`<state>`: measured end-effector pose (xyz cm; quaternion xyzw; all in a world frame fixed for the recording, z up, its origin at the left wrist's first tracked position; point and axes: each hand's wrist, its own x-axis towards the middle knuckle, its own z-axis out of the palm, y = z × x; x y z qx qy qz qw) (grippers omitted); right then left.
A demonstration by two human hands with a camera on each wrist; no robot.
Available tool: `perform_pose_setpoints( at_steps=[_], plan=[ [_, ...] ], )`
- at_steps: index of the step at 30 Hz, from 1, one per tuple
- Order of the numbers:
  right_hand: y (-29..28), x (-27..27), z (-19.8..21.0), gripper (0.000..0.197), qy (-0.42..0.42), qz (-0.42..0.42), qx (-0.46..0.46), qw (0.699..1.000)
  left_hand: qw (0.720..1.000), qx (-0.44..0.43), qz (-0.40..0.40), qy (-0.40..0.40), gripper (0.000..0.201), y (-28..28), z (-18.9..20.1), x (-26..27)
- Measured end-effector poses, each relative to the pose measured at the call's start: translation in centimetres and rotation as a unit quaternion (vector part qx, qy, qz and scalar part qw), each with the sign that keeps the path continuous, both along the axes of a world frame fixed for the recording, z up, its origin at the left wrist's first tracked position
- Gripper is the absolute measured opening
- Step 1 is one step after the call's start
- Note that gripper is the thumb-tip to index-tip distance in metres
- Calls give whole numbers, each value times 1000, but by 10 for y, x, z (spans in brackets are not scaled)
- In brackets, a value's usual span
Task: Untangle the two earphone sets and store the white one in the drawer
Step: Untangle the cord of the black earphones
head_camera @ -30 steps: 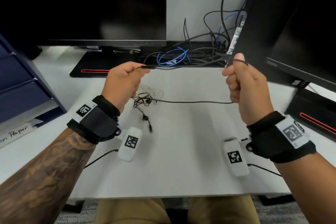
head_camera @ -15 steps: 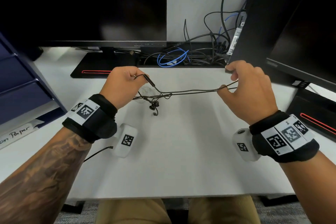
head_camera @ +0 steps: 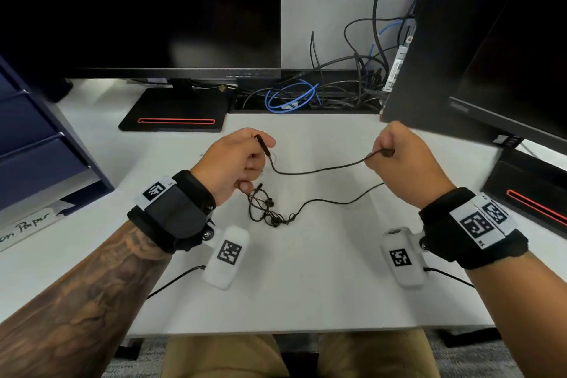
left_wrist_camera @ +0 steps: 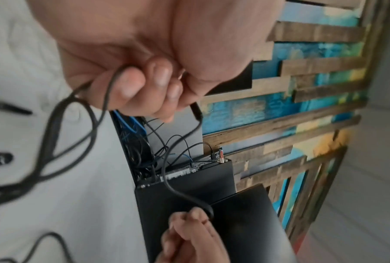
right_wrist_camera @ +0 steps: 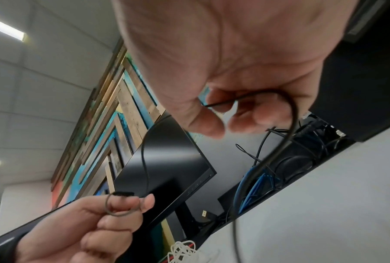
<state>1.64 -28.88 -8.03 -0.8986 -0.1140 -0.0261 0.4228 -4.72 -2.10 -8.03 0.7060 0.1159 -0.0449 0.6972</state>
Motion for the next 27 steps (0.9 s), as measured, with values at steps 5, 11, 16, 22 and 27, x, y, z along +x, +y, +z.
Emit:
perform_pose_setpoints(
  at_steps=[5, 11, 16, 22, 27],
  plan=[
    [0, 1, 7, 51, 135, 18, 200, 970, 981, -168, -70, 64, 24, -6, 10, -6],
    [-1, 1, 12, 11, 156, 15, 302, 940, 969, -232, 82, 36, 34, -7, -2, 1],
    [4, 2, -3, 62, 176, 45, 226, 957, 980, -160, 119, 25, 43, -4, -13, 5],
    [0, 3, -12, 59, 107, 30, 35, 993, 981, 170, 57, -76, 34, 0, -7, 5],
    [7, -4, -13, 29, 45, 56, 65, 995, 919, 359, -91, -132, 9, -6, -6, -6]
  ],
)
